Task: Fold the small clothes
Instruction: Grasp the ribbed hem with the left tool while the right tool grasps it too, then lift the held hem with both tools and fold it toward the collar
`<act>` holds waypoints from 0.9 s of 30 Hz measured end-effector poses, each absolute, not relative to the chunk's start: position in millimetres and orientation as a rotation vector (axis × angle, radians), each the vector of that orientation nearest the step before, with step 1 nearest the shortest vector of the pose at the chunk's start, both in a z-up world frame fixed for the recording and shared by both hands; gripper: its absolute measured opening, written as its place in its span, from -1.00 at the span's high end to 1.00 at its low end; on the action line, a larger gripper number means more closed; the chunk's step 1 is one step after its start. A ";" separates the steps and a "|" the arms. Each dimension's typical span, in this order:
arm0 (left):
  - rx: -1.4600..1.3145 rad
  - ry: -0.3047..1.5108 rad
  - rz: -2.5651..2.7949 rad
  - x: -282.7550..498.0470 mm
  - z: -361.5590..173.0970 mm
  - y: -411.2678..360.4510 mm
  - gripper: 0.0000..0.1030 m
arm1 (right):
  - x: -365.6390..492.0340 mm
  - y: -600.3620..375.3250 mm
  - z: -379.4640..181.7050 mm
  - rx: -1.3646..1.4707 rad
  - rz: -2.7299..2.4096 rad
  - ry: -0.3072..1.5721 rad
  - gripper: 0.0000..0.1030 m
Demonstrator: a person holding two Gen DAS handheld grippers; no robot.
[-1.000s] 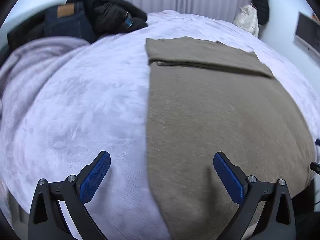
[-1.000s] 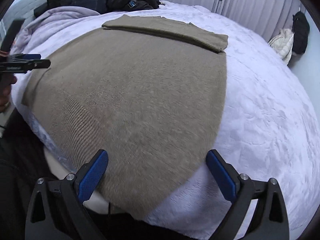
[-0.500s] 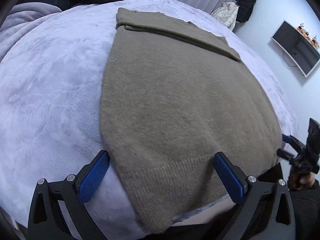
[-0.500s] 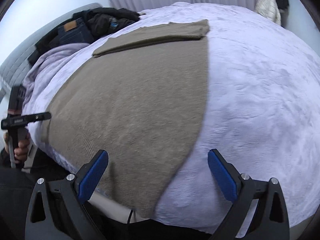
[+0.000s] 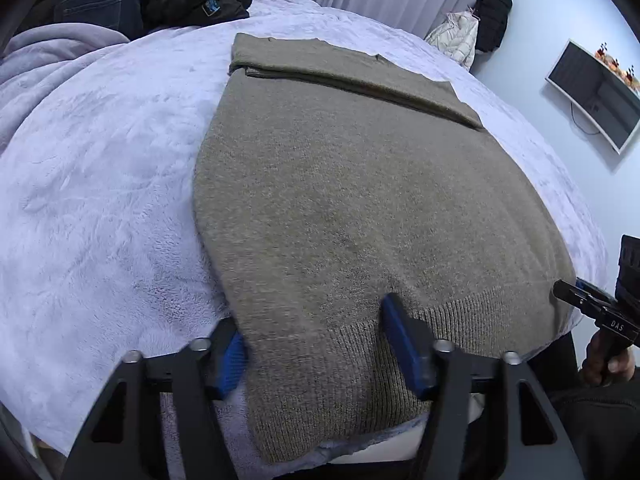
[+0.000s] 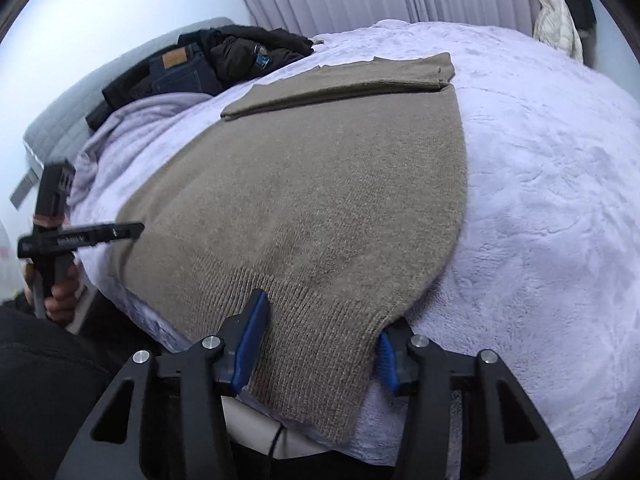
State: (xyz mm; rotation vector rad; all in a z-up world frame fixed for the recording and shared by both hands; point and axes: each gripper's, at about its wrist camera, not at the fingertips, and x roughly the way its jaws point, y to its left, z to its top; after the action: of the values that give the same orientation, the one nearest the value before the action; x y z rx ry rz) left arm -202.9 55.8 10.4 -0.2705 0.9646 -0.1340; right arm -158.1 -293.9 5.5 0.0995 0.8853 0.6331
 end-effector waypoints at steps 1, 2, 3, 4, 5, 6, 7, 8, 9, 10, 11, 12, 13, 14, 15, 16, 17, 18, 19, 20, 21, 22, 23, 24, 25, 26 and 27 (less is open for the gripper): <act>-0.283 0.964 -0.137 -202.7 10.8 58.4 0.16 | -154.8 -295.4 5.0 0.130 0.641 0.887 -0.03; -0.293 0.965 -0.140 -202.6 11.0 60.6 0.35 | -153.2 -296.1 4.4 0.143 0.648 0.889 -0.01; -0.297 0.969 -0.143 -202.3 11.2 61.2 0.41 | -151.4 -296.6 4.7 0.140 0.652 0.892 0.17; -0.293 0.972 -0.142 -201.3 11.0 60.8 0.49 | -150.0 -294.6 4.6 0.126 0.654 0.899 0.41; -0.281 0.977 -0.135 -200.2 10.8 58.9 0.52 | -149.8 -296.6 4.9 0.118 0.663 0.907 0.54; -0.264 0.982 -0.126 -199.4 10.3 56.5 0.52 | -149.8 -296.4 4.9 0.113 0.670 0.911 0.60; -0.244 0.984 -0.117 -199.2 10.7 53.5 0.52 | -150.5 -297.3 4.7 0.106 0.671 0.910 0.60; -0.224 0.986 -0.108 -198.2 11.0 50.0 0.52 | -150.2 -297.5 3.1 0.101 0.668 0.915 0.60; -0.207 0.988 -0.101 -197.8 11.4 47.6 0.53 | -149.7 -297.2 1.1 0.104 0.663 0.920 0.59; -0.197 0.990 -0.095 -198.0 11.5 46.2 0.54 | -150.0 -297.0 0.4 0.111 0.658 0.920 0.59; -0.191 0.993 -0.089 -198.1 11.1 45.5 0.54 | -150.7 -297.4 0.1 0.116 0.655 0.920 0.59; -0.188 0.996 -0.085 -197.6 10.7 45.0 0.54 | -150.6 -296.7 -0.4 0.119 0.650 0.923 0.59; -0.188 1.002 -0.079 -197.1 10.8 44.7 0.54 | -151.3 -296.0 -0.3 0.117 0.646 0.926 0.59; -0.189 1.007 -0.075 -196.3 11.0 44.6 0.54 | -151.8 -294.7 0.7 0.108 0.641 0.926 0.59; -0.189 1.012 -0.071 -195.8 12.0 44.5 0.54 | -152.5 -292.5 2.3 0.094 0.637 0.926 0.60; -0.187 1.013 -0.069 -195.6 13.2 44.8 0.54 | -153.4 -290.5 4.6 0.080 0.634 0.926 0.62; -0.184 1.010 -0.069 -196.2 15.2 44.8 0.58 | -154.5 -288.2 7.7 0.071 0.635 0.925 0.65; -0.179 1.005 -0.069 -197.1 16.8 44.3 0.60 | -156.2 -285.7 11.4 0.064 0.637 0.920 0.69; -0.174 1.004 -0.066 -197.2 17.6 44.1 0.60 | -157.6 -285.0 15.9 0.057 0.642 0.909 0.71; -0.171 1.006 -0.065 -197.1 17.6 43.9 0.60 | -158.4 -284.6 18.8 0.054 0.645 0.901 0.72; -0.167 1.009 -0.062 -196.7 16.8 43.6 0.60 | -159.0 -284.2 21.5 0.053 0.647 0.893 0.72; -0.165 1.011 -0.060 -196.5 16.3 43.4 0.60 | -159.1 -283.8 22.7 0.053 0.648 0.891 0.72; -0.164 1.013 -0.057 -196.4 16.2 42.7 0.60 | -158.9 -283.3 23.3 0.050 0.648 0.891 0.72; -0.163 1.013 -0.055 -196.5 16.3 42.7 0.60 | -158.7 -283.2 23.9 0.045 0.649 0.891 0.72; -0.161 1.014 -0.052 -196.7 16.8 42.0 0.60 | -158.9 -282.7 24.7 0.042 0.649 0.888 0.72; -0.157 1.013 -0.048 -196.8 17.8 41.2 0.60 | -159.2 -282.4 25.9 0.042 0.651 0.886 0.73; -0.152 1.012 -0.045 -197.0 19.2 40.4 0.60 | -159.5 -282.2 27.8 0.043 0.655 0.881 0.74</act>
State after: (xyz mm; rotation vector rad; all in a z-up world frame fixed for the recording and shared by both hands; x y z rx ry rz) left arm -197.0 40.4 19.2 -0.1524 1.0121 -0.0450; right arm -159.5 -282.2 27.8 0.0429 0.8808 0.6551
